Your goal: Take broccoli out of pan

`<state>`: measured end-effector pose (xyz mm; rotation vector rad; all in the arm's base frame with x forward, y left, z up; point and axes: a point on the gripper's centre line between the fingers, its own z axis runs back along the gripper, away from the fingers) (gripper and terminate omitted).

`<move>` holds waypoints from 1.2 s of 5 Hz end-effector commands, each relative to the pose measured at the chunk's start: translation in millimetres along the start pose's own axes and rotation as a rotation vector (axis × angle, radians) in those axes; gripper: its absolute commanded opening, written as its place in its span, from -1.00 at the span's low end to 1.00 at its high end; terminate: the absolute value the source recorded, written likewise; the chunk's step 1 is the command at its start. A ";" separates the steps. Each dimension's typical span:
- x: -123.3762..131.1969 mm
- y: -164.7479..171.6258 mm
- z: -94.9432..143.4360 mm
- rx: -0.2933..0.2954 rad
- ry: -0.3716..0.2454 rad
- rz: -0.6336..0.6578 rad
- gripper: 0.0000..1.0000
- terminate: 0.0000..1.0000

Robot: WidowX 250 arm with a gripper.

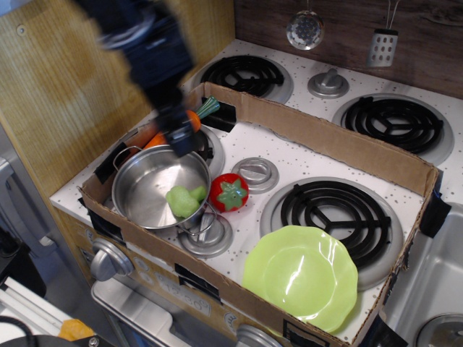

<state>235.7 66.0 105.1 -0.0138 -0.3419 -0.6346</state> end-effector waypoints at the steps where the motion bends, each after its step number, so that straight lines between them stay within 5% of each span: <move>1: -34.5 13.2 -9.7 -0.050 -0.001 -0.308 1.00 -1.00; 3: -40.2 3.8 -25.1 0.005 0.105 -0.452 1.00 -1.00; 6: -23.6 12.2 -52.0 0.003 0.099 -0.515 1.00 -1.00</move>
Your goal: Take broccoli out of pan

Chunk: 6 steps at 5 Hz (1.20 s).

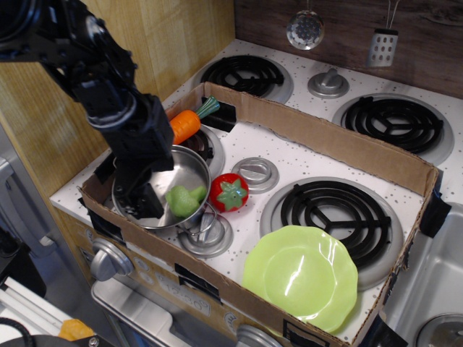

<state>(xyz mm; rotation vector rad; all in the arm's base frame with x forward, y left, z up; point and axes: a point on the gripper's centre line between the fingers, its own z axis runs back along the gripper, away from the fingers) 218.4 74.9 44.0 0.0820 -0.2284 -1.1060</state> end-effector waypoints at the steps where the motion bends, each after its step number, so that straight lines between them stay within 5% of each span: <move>1: 4.6 31.3 -14.1 0.006 -0.019 -0.057 1.00 -1.00; 3: 12.7 46.9 -22.6 0.011 -0.031 -0.038 1.00 -1.00; 4: 12.7 42.3 -20.7 0.029 -0.031 -0.017 -1.00 -1.00; 6: 3.4 30.2 -7.0 0.058 -0.021 0.000 -1.00 -1.00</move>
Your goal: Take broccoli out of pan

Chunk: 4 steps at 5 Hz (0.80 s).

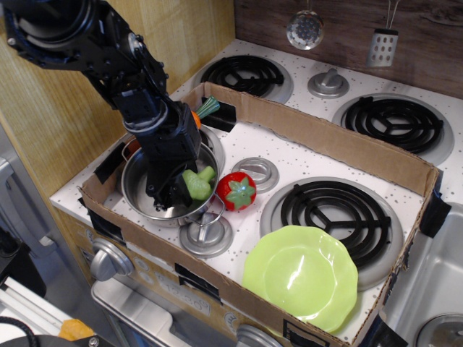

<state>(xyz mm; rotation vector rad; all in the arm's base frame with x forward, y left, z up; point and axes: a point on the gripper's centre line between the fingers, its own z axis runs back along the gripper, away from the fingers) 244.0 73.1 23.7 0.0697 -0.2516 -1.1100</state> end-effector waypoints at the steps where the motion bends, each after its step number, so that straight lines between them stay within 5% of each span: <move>1: -9.9 8.7 35.3 0.070 0.024 0.004 -1.00 -1.00; 2: -10.2 -0.9 58.2 0.084 0.098 0.035 -1.00 -1.00; 4: 21.3 -32.7 58.3 0.051 0.061 0.186 -1.00 -1.00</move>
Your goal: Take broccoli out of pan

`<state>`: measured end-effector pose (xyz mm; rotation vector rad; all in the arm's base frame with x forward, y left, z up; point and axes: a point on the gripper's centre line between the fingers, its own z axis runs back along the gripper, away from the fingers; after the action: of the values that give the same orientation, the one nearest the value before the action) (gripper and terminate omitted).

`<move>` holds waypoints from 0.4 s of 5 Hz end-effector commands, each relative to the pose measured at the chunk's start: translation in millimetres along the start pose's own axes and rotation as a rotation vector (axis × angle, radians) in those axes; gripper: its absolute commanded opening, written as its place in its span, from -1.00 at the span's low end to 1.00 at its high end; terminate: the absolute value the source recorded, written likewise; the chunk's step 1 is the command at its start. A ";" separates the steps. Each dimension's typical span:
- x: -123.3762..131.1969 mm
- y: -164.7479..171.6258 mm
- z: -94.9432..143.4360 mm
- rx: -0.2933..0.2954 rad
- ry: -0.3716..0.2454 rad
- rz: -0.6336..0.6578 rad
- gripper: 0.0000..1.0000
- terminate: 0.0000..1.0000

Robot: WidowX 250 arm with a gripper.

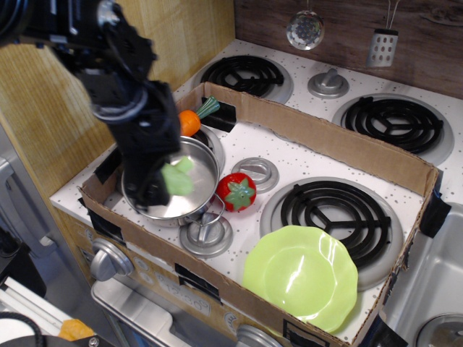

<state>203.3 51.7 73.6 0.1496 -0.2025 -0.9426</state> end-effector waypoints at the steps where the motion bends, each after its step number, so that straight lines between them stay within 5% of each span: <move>1: 24.9 -11.1 -0.1 -0.005 -0.040 0.070 -1.00 -1.00; 2: 45.1 -22.2 -0.5 -0.004 -0.041 0.104 -1.00 -1.00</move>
<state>200.4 -7.2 64.7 0.0991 -0.2292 -0.8360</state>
